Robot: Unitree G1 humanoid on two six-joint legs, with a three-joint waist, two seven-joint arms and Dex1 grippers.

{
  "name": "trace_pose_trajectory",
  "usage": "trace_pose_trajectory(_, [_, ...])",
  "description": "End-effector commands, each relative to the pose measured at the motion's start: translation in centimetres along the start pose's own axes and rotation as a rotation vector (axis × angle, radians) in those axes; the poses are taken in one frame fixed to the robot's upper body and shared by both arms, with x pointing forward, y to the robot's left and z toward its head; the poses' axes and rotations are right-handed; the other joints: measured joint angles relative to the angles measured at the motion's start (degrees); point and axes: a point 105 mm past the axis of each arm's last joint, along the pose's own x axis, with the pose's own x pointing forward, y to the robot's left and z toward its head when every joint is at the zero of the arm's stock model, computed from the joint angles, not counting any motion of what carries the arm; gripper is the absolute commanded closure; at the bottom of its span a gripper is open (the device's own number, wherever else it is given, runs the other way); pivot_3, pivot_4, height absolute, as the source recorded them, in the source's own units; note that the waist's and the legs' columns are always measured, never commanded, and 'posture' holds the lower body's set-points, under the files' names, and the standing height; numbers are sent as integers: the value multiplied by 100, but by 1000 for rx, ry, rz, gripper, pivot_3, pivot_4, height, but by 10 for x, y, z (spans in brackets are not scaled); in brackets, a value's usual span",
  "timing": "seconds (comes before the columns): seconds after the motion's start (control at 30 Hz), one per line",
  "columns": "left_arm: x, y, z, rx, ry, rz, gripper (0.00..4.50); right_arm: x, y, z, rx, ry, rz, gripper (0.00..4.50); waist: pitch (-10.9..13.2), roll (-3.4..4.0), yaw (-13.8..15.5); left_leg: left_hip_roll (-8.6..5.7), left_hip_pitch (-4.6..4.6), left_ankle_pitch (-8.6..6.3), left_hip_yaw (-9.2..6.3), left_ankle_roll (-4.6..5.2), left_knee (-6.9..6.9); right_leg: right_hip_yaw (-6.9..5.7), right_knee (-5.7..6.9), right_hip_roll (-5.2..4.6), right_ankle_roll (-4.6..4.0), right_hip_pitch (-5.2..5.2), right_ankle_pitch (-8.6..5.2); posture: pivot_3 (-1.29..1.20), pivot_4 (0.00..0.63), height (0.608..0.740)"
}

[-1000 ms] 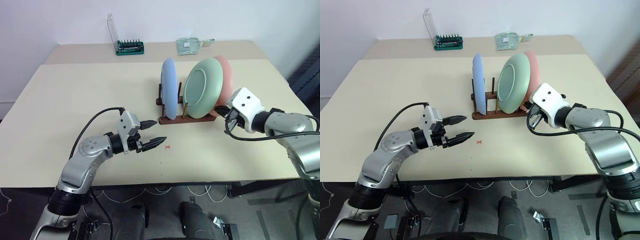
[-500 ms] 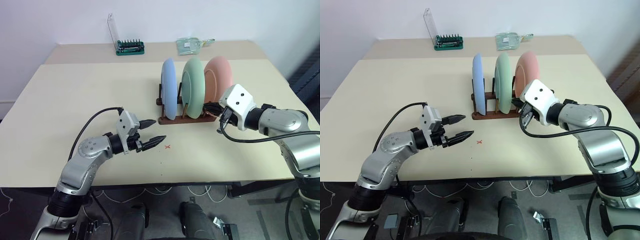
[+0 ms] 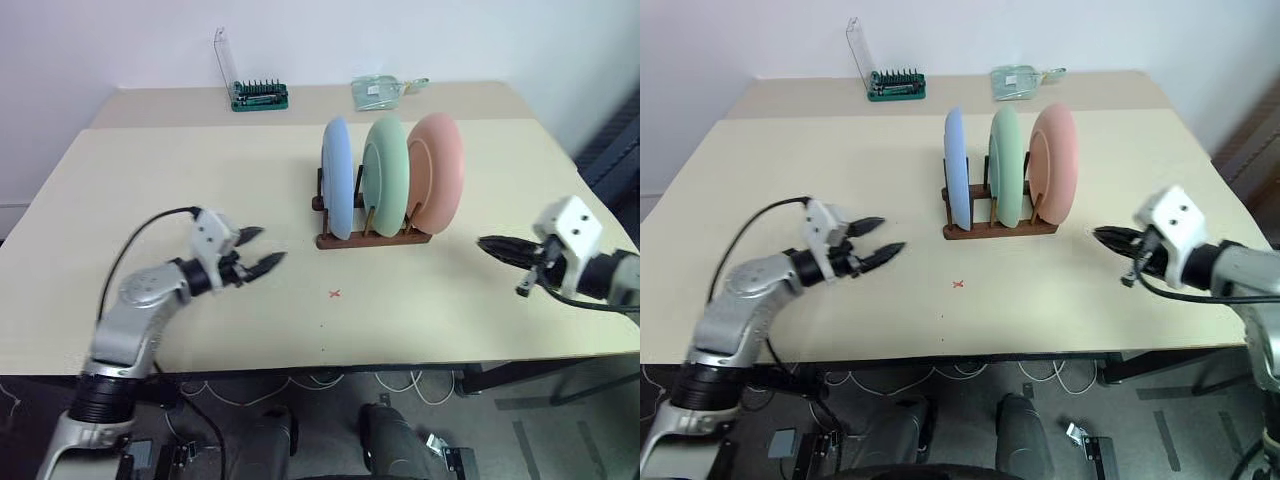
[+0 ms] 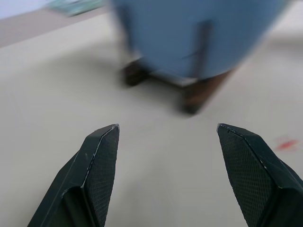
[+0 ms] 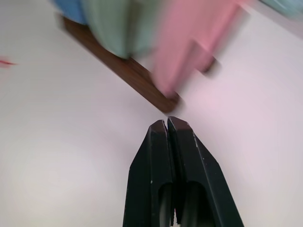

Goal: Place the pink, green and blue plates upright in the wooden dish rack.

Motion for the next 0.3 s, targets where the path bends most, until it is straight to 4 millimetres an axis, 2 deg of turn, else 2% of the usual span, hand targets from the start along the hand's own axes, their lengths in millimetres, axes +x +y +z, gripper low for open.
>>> trace_pose_trajectory(0.03, [-24, 26, -6, 51, 28, 86, 1098, -7, -6, 0, 19, -76, -34, 4479, -1, -1, 10, 0, 0, 0, -1, 0, -1, 0, 0, 0, 0, 0, 0, 0, 150, 740])
trace_pose_trajectory(0.13, [-40, 39, -17, 45, 68, 155, 1098, -4, -6, -16, 56, -68, -53, 4479, -1, -1, 13, 1, 0, -1, -2, 1, -6, 0, -1, 0, 1, -1, 0, 0, 150, 740])
trace_pose_trajectory(0.3, [-44, 34, -24, 35, 81, 170, 1098, 7, -5, -18, 55, -86, -56, 4479, 1, 2, 28, -2, -2, -1, -3, 1, 3, 0, -1, -3, 1, 1, 0, 0, 150, 740])
